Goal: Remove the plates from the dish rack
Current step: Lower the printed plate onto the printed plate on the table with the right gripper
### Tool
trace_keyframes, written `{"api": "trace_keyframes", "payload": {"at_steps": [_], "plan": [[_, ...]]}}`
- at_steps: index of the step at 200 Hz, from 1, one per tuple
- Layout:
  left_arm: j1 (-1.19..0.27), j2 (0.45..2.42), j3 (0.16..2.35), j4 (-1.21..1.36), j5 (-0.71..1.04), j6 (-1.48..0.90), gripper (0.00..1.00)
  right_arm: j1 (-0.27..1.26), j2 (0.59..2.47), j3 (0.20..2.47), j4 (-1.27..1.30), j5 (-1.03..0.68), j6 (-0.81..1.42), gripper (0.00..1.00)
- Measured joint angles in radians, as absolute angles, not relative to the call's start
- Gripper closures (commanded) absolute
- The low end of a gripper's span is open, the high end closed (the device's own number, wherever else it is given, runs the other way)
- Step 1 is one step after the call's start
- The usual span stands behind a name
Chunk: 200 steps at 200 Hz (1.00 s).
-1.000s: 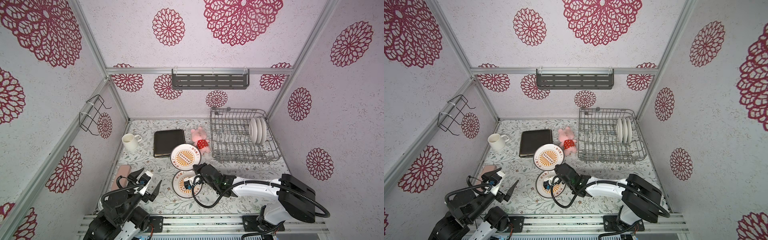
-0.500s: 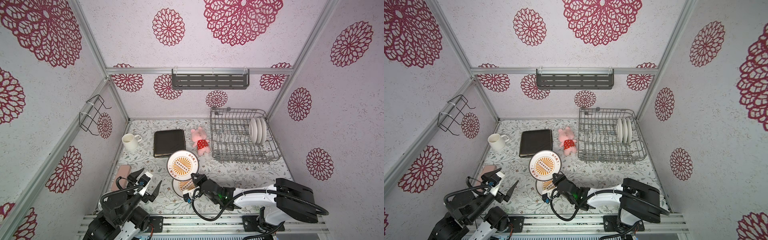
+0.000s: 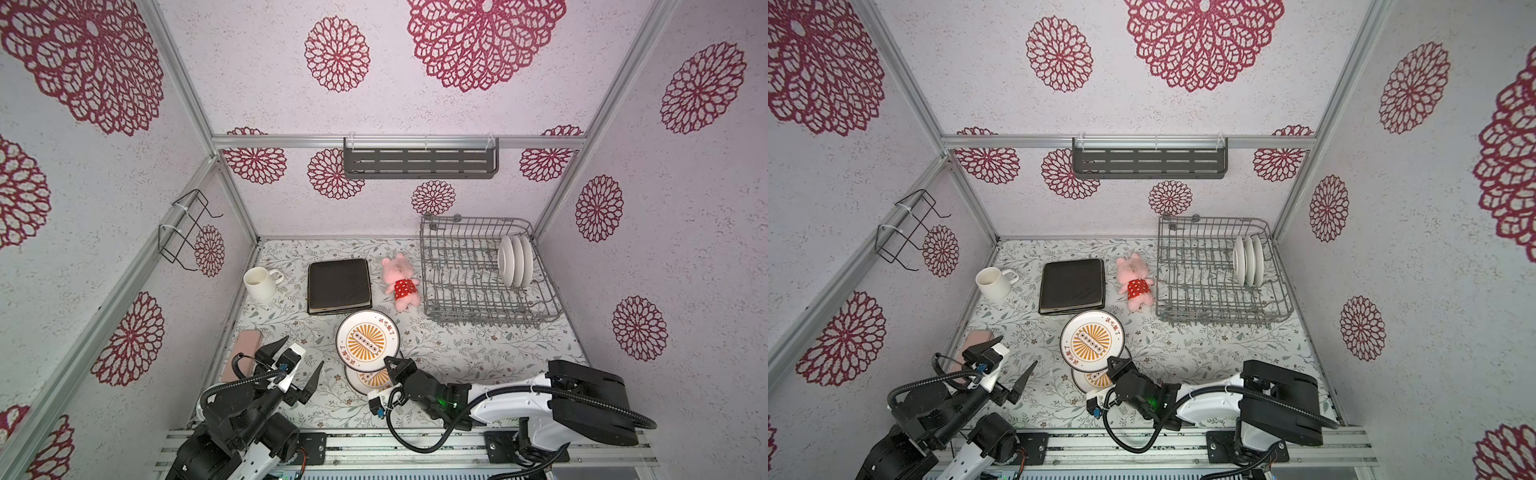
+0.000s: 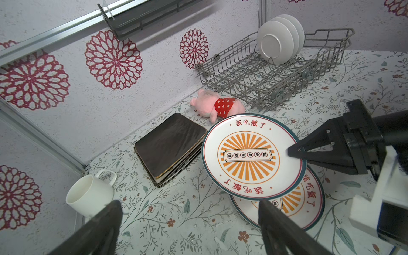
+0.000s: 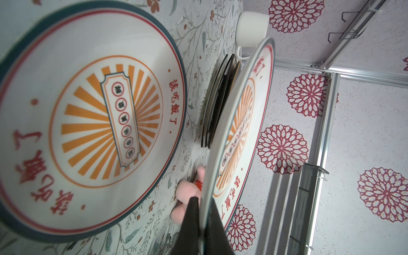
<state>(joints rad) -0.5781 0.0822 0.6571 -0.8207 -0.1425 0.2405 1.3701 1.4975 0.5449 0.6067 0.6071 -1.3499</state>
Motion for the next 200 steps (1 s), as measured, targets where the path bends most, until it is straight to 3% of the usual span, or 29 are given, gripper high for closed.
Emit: {"api": "trace_keyframes", "payload": {"at_steps": [200], "plan": [[-0.578, 0.069, 0.656, -0.820, -0.142, 0.241, 0.03, 1.433, 1.500, 0.516, 0.565, 0.607, -1.200, 1.00]]}}
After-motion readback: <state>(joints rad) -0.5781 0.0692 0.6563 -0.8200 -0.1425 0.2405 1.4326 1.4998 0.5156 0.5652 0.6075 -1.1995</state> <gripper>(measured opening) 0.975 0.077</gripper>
